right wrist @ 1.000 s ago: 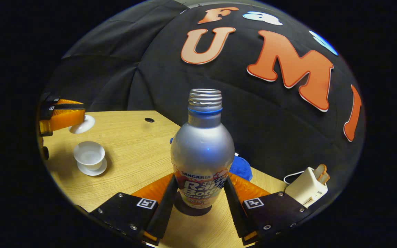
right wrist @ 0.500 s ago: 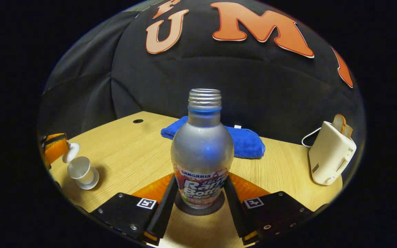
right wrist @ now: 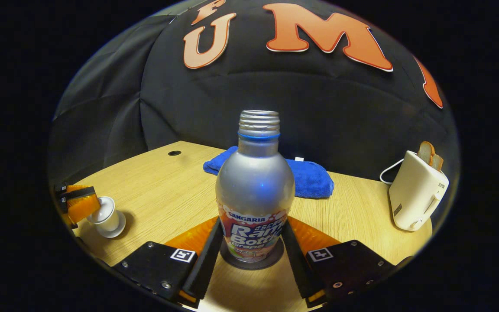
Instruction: Open the teacup lid with one hand, grasp the water bottle and pour water into the teacup with the other hand; after pouring, place the water bottle on the coaster and then close the teacup lid.
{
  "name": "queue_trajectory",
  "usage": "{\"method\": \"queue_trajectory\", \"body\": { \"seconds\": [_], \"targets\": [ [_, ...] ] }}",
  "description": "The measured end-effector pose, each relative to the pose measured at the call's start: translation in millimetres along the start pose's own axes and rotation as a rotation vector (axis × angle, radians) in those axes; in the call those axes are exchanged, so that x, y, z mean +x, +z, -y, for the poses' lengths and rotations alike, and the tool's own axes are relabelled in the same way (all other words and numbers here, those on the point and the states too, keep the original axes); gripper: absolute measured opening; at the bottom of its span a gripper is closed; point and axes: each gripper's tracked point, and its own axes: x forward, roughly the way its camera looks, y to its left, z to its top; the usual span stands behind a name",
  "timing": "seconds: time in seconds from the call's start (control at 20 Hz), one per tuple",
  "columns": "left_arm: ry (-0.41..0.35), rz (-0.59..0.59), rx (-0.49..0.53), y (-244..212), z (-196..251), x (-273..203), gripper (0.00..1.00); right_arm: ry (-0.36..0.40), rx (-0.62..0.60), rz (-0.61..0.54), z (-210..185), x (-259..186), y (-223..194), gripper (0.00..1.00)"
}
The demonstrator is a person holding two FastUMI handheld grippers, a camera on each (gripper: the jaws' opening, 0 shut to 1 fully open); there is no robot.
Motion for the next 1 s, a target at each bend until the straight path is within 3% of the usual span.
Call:
{"method": "queue_trajectory", "body": {
  "seconds": [0.35,0.55,0.6,0.9,1.0],
  "targets": [
    [0.008,0.001,0.006,2.0,-0.4,-0.5,0.36,-0.010,0.006,-0.029,3.6,-1.0,-7.3,0.82],
    [0.016,0.030,0.004,9.1,-1.6,-6.2,0.43,-0.014,-0.008,-0.021,4.3,-12.7,-2.7,0.93],
    [0.016,0.046,0.004,14.2,-1.7,-8.7,0.39,-0.013,-0.013,-0.013,4.1,-18.2,-0.7,0.98],
    [0.025,0.140,0.020,50.5,3.9,-17.2,0.63,-0.031,-0.036,0.045,12.3,-55.8,9.9,0.98],
    [0.032,0.176,0.034,66.1,7.2,-22.1,0.63,-0.044,-0.043,0.091,17.6,-75.3,20.7,0.98]
  ]
}}
